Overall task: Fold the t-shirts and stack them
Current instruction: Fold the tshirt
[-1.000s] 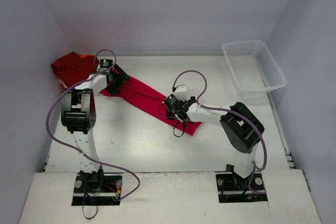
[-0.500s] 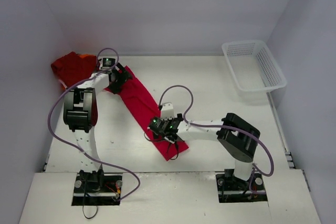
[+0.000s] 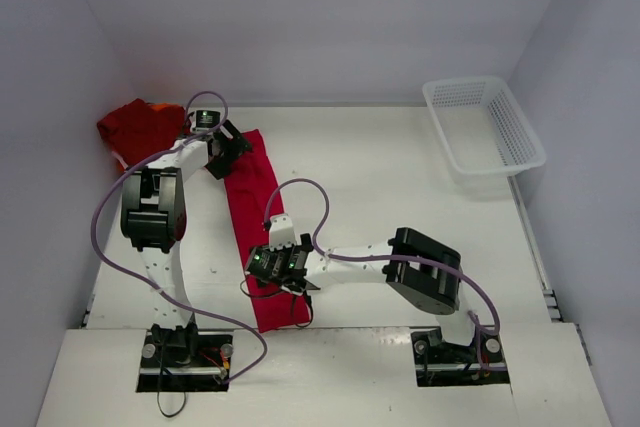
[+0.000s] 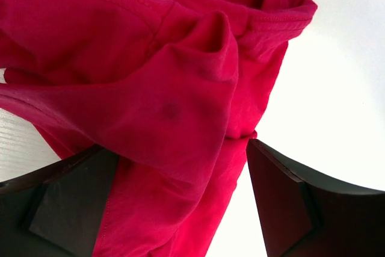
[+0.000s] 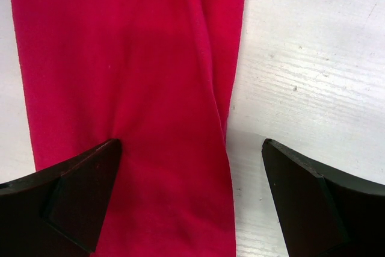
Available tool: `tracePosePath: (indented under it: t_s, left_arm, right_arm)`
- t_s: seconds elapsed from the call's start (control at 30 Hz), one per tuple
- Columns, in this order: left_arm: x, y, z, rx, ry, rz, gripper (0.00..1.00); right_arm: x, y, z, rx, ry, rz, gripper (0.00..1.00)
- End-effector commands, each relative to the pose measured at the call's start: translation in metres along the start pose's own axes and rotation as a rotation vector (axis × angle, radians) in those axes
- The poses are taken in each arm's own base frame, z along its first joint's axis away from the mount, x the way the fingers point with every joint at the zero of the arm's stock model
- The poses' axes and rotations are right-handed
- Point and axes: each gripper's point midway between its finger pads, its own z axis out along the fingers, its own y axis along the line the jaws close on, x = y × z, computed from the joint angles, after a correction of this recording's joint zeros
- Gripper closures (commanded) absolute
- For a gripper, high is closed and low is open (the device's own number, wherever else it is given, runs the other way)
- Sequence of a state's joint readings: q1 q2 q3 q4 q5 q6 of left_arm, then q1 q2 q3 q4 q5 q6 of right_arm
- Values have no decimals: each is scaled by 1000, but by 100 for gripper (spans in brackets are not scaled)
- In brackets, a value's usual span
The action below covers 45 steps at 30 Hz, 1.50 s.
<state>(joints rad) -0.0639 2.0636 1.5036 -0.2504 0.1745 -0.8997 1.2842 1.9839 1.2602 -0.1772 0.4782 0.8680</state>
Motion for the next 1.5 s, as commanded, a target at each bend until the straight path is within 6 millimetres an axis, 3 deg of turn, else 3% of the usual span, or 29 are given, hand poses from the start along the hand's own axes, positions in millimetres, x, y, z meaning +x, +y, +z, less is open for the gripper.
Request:
tracePosePath:
  t_s: [0.0, 0.27, 0.63, 1.0, 1.27, 1.47]
  left_arm:
    - [-21, -24, -24, 60, -71, 33, 18]
    - [-17, -20, -24, 55, -64, 37, 18]
    - [-9, -32, -20, 89, -51, 46, 18]
    - [27, -77, 2, 137, -11, 129, 18]
    - [35, -112, 8, 167, -5, 178, 18]
    - [41, -112, 13, 167, 14, 181, 18]
  right_arm:
    - [35, -28, 1, 92, 119, -98, 0]
    - [32, -27, 3, 93, 116, -104, 0]
    - [33, -29, 3, 102, 116, -104, 0]
    - [27, -37, 1, 117, 101, -84, 0]
    - [34, -44, 6, 137, 118, -75, 0]
    - [39, -52, 10, 158, 134, -58, 0]
